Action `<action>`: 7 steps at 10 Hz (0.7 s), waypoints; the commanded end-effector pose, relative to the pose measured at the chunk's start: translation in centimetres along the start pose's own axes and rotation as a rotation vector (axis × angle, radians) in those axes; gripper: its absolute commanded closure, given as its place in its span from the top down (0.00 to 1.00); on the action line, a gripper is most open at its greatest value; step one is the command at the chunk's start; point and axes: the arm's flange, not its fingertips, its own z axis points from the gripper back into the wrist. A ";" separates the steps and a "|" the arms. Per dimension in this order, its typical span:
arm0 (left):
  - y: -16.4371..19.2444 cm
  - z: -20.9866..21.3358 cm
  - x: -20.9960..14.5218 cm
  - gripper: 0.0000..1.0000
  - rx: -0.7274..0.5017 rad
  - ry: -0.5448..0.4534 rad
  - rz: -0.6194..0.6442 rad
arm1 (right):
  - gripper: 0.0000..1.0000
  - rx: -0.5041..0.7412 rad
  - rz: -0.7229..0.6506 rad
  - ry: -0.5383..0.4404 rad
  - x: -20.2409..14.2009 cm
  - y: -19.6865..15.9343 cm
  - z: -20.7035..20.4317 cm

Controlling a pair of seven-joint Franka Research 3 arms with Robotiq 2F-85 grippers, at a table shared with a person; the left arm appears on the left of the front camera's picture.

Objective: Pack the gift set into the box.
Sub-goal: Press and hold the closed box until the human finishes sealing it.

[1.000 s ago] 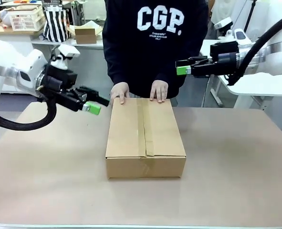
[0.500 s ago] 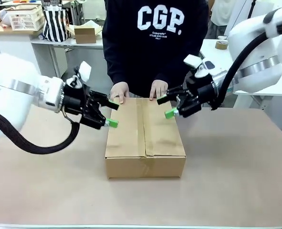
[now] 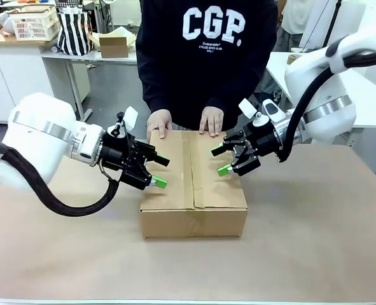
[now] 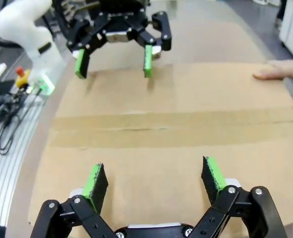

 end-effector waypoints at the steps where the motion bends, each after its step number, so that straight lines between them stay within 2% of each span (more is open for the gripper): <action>1: 1.3 -0.9 -0.4 1.00 0.012 0.013 -0.005 | 1.00 -0.071 0.020 -0.021 -0.6 0.7 -0.8; 7: 2.3 -1.1 -2.4 1.00 0.033 0.052 0.048 | 1.00 -0.051 0.011 0.030 -1.5 0.9 -1.9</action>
